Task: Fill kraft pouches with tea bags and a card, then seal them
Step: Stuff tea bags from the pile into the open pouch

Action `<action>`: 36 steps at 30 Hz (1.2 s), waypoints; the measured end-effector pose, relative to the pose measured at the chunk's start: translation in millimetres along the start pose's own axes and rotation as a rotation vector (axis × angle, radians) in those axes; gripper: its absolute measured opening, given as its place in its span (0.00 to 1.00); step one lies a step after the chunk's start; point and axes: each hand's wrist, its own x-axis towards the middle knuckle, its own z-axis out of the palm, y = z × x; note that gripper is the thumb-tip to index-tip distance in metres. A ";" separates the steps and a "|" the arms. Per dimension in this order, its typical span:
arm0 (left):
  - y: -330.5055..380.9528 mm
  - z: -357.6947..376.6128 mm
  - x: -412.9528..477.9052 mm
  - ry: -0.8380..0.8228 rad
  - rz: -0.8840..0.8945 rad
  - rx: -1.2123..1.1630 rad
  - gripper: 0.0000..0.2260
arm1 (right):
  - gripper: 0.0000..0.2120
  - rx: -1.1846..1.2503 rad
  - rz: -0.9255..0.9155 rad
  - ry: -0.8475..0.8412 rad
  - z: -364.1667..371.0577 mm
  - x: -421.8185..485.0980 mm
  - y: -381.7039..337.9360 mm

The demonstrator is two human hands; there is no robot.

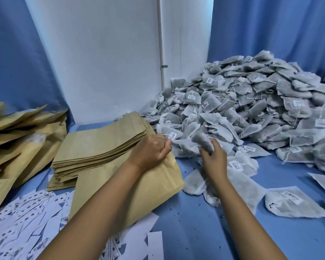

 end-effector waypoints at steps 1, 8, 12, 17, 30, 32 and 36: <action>-1.6 0.2 -0.2 0.029 -0.010 -0.008 0.20 | 0.10 0.216 0.071 0.015 -3.4 -1.8 -4.5; 0.3 7.4 -6.1 0.177 -0.130 -0.046 0.21 | 0.11 1.074 0.379 -0.473 2.7 -26.5 -34.8; -3.2 -2.5 -7.4 0.237 -0.173 -0.088 0.22 | 0.10 0.383 0.144 -0.665 5.9 -28.9 -39.3; 9.9 5.4 -8.9 0.190 -0.132 -0.144 0.26 | 0.06 -0.109 -0.192 -0.910 32.0 -35.2 -79.3; 23.2 3.0 1.3 0.087 0.059 -0.045 0.19 | 0.17 -0.295 0.082 -1.164 34.3 -46.0 -84.4; 14.4 -3.9 -1.8 0.097 0.040 -0.010 0.19 | 0.12 -0.226 0.067 -1.101 28.8 -38.8 -89.7; 1.6 -16.5 -0.8 0.198 -0.072 -0.014 0.20 | 0.05 -0.063 0.125 -0.750 -2.8 -12.6 -66.3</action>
